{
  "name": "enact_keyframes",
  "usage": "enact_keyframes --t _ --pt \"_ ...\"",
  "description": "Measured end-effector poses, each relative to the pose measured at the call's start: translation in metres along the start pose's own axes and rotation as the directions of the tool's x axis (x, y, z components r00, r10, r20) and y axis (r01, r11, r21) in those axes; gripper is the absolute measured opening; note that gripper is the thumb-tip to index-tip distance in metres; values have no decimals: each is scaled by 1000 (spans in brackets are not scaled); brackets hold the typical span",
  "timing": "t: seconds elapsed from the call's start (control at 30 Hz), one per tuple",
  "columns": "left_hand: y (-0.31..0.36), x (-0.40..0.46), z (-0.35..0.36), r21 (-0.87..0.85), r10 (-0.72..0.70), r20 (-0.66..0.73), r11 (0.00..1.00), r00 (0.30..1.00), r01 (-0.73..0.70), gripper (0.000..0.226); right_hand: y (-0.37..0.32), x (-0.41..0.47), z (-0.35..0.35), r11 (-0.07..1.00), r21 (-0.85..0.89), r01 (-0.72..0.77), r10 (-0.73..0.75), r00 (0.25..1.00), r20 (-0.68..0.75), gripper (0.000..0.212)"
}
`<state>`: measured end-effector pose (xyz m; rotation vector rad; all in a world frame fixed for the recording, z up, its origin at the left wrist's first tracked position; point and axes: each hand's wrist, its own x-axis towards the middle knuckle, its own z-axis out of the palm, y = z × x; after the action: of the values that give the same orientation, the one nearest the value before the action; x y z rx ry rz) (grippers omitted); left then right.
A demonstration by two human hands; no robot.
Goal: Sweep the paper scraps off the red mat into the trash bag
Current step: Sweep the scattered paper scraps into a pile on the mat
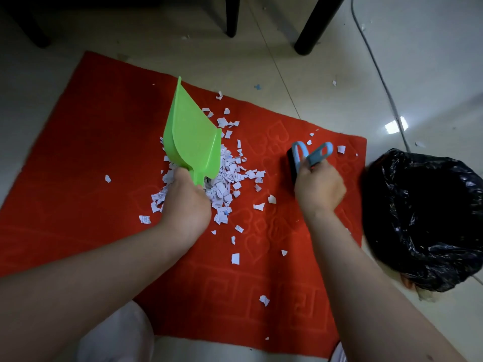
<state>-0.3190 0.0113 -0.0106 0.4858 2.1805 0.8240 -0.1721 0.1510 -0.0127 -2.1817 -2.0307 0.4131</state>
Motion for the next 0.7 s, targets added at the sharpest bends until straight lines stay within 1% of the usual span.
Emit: enact_keyframes --t 0.1,0.2,0.27,0.4,0.47,0.5,0.57,0.63,0.7 --pt "3 -2 0 4 16 9 1000 1000 -16 11 -11 -22 18 999 32 13 -16 995 96 44" --pt "5 -4 1 9 17 14 1000 1000 -17 12 -28 -38 27 995 80 59 -72 984 162 40" --pt "5 -4 1 2 15 21 1000 1000 -16 11 -32 -39 27 991 106 78 -93 984 149 38" --pt "8 -1 3 -14 17 14 1000 1000 -17 9 -39 -23 17 972 217 85 -103 992 73 36" --pt "10 1 2 -11 15 8 1000 1000 -15 10 -45 -14 17 978 187 98 -110 992 57 37" --pt "11 2 2 -10 15 9 1000 1000 -15 11 -50 -10 18 983 151 105 -117 991 71 38" --pt "12 4 1 -5 11 11 1000 1000 -11 14 -58 -9 23 987 93 130 -143 978 150 37" --pt "14 4 1 -7 13 4 1000 1000 -13 12 -64 -16 29 979 80 190 -204 949 239 36" --pt "14 2 1 -6 17 -5 1000 1000 -17 9 -67 -23 30 967 85 240 -254 928 273 36"
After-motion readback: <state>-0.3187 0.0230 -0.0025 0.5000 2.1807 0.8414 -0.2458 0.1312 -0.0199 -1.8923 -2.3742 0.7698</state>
